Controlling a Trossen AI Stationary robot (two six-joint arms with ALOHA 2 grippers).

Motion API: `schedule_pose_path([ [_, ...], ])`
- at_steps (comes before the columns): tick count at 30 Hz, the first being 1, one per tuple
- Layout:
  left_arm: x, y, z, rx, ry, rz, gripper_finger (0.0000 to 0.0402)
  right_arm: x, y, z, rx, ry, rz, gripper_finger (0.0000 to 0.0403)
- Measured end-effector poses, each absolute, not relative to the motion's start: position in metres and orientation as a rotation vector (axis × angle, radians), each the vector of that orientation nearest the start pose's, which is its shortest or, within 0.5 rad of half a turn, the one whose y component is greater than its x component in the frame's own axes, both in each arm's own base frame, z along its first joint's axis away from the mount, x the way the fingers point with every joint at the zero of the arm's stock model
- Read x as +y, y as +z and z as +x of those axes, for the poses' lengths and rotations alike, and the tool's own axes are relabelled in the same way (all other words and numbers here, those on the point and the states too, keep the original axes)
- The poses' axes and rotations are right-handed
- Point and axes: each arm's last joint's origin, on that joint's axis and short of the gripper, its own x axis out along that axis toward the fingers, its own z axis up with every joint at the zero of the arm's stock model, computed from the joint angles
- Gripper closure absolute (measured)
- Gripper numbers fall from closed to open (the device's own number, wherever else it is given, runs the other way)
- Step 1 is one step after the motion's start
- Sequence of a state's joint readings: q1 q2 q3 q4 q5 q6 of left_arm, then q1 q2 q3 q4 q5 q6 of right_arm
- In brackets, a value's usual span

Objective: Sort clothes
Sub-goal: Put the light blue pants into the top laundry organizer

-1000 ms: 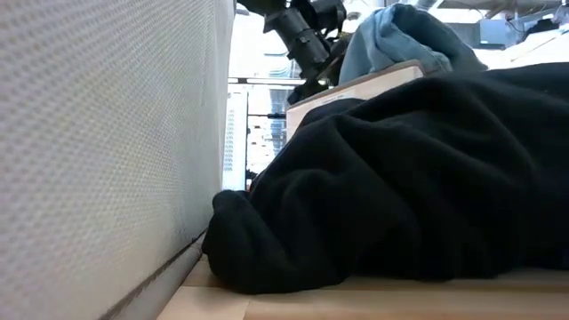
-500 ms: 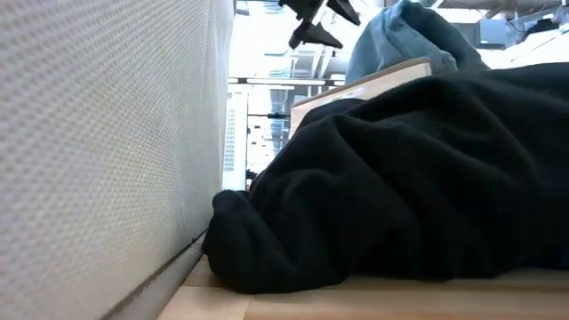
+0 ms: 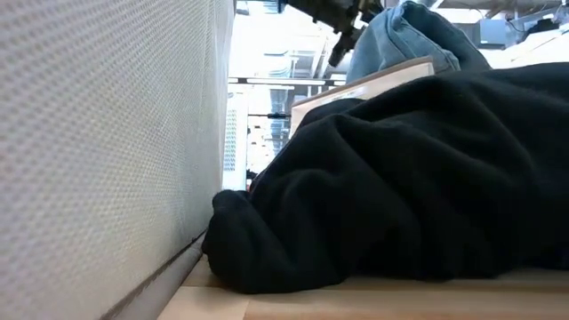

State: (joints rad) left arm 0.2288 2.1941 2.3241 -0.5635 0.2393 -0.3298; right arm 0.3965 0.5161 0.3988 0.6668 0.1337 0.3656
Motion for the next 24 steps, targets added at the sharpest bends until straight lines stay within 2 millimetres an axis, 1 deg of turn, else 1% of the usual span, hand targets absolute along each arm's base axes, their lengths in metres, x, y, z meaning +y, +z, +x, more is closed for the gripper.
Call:
schedule_pose_path([
  [3,0.109,0.348,0.495,0.470,0.087,-0.505,0.0341,0.044,0.315,0.115,-0.482,0.352,0.500,0.0294],
  [7,0.121,0.307,0.501,0.621,0.224,-0.616,0.0385,0.044,0.315,0.115,-0.484,0.353,0.501,0.0294],
  [9,0.127,0.300,0.499,0.658,0.274,-0.649,0.0396,0.044,0.315,0.115,-0.485,0.353,0.501,0.0294],
  [14,0.137,0.295,0.489,0.726,0.387,-0.644,0.0399,0.044,0.315,0.115,-0.484,0.354,0.503,0.0294],
  [17,0.142,0.283,0.482,0.814,0.407,-0.668,0.0400,0.044,0.315,0.115,-0.483,0.353,0.502,0.0294],
  [19,0.142,0.274,0.479,0.878,0.402,-0.670,0.0399,0.044,0.315,0.115,-0.482,0.353,0.502,0.0294],
  [21,0.138,0.267,0.479,0.910,0.391,-0.669,0.0389,0.044,0.315,0.115,-0.481,0.353,0.502,0.0294],
  [24,0.131,0.262,0.480,0.934,0.364,-0.669,0.0353,0.044,0.315,0.115,-0.481,0.353,0.501,0.0294],
])
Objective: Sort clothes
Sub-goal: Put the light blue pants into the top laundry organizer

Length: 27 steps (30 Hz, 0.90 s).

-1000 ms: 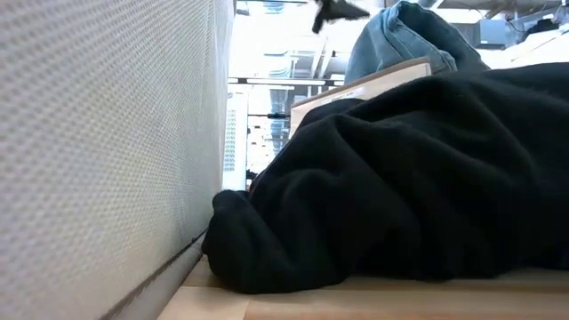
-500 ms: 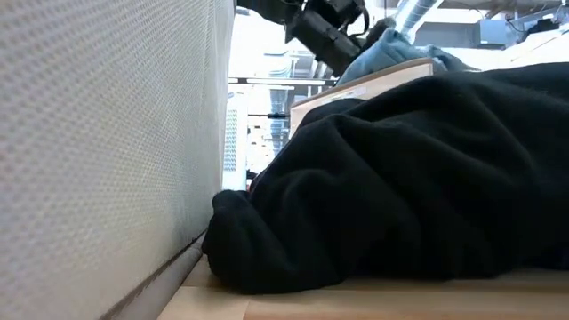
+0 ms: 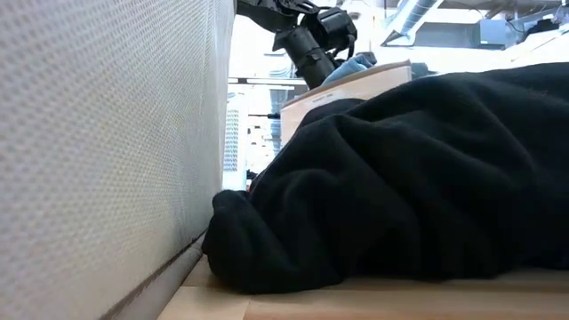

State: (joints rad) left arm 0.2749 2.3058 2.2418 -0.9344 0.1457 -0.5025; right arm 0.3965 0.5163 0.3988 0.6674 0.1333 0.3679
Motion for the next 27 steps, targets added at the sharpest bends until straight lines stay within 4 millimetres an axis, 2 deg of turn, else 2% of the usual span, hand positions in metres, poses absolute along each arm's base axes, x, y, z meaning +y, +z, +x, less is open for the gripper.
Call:
schedule_pose_path([
  [7,0.126,0.268,0.487,0.883,0.284,-0.638,0.0234,0.044,0.315,0.115,-0.481,0.353,0.501,0.0294],
  [12,0.116,0.268,0.488,0.913,0.218,-0.582,0.0176,0.044,0.315,0.115,-0.481,0.352,0.499,0.0294],
  [16,0.111,0.258,0.486,0.995,0.189,-0.564,0.0171,0.044,0.315,0.115,-0.482,0.353,0.499,0.0294],
  [22,0.107,0.252,0.480,1.082,0.206,-0.500,0.0206,0.044,0.315,0.115,-0.482,0.353,0.500,0.0294],
  [24,0.107,0.256,0.479,1.068,0.213,-0.490,0.0205,0.044,0.315,0.115,-0.482,0.353,0.502,0.0294],
  [27,0.108,0.274,0.478,0.987,0.220,-0.471,0.0188,0.044,0.315,0.115,-0.480,0.357,0.516,0.0294],
])
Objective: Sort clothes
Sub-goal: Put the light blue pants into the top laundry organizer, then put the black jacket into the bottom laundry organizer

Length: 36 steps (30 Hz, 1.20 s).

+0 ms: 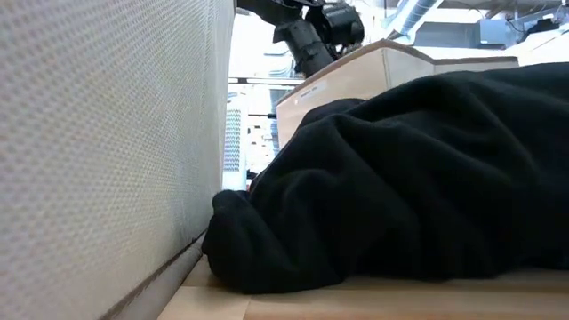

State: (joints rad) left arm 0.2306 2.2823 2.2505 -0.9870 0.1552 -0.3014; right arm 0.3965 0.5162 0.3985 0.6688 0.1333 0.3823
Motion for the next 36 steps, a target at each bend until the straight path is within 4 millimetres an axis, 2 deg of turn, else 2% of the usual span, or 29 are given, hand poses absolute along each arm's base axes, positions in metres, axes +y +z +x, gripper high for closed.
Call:
schedule_pose_path([
  [6,0.107,0.326,0.465,0.795,0.168,-0.430,0.0140,0.044,0.315,0.115,-0.477,0.357,0.517,0.0294],
  [9,0.105,0.349,0.453,0.745,0.101,-0.444,0.0132,0.044,0.314,0.116,-0.473,0.356,0.516,0.0294],
  [13,0.096,0.396,0.430,0.614,0.065,-0.409,0.0140,0.046,0.315,0.120,-0.463,0.360,0.565,0.0294],
  [17,0.090,0.445,0.403,0.425,0.056,-0.349,0.0156,0.049,0.329,0.129,-0.435,0.352,0.587,0.0294],
  [23,0.081,0.501,0.353,0.237,0.064,-0.244,0.0182,0.059,0.351,0.153,-0.250,0.302,0.510,0.0294],
  [25,0.076,0.510,0.337,0.248,0.086,-0.220,0.0191,0.063,0.355,0.162,-0.148,0.279,0.487,0.0294],
  [30,0.060,0.524,0.310,0.257,0.138,-0.174,0.0212,0.072,0.363,0.182,0.131,0.214,0.509,0.0285],
  [36,0.037,0.541,0.278,0.225,0.158,-0.146,0.0231,0.090,0.364,0.202,0.430,0.165,0.565,0.0218],
])
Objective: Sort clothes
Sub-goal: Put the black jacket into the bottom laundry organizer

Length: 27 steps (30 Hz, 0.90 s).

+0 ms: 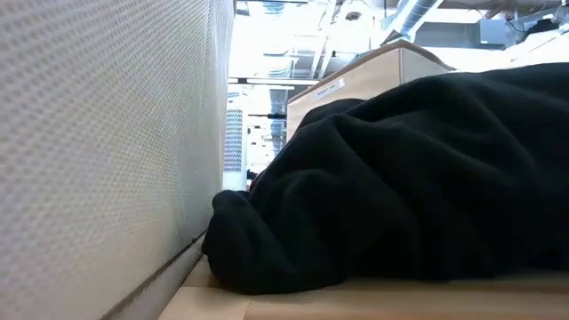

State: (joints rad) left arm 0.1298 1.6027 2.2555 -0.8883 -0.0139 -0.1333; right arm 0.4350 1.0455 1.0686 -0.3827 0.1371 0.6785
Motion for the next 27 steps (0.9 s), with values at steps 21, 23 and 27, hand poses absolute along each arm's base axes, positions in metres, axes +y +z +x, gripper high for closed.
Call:
schedule_pose_path([
  [21,-0.014,0.560,0.207,0.250,-0.002,-0.015,0.0244,0.180,0.252,0.241,1.093,-0.132,0.697,0.0152],
  [23,-0.014,0.560,0.204,0.255,-0.004,-0.016,0.0244,0.184,0.240,0.249,1.104,-0.149,0.690,0.0152],
  [27,-0.014,0.557,0.201,0.291,-0.001,-0.034,0.0244,0.189,0.227,0.267,1.063,-0.135,0.726,0.0152],
])
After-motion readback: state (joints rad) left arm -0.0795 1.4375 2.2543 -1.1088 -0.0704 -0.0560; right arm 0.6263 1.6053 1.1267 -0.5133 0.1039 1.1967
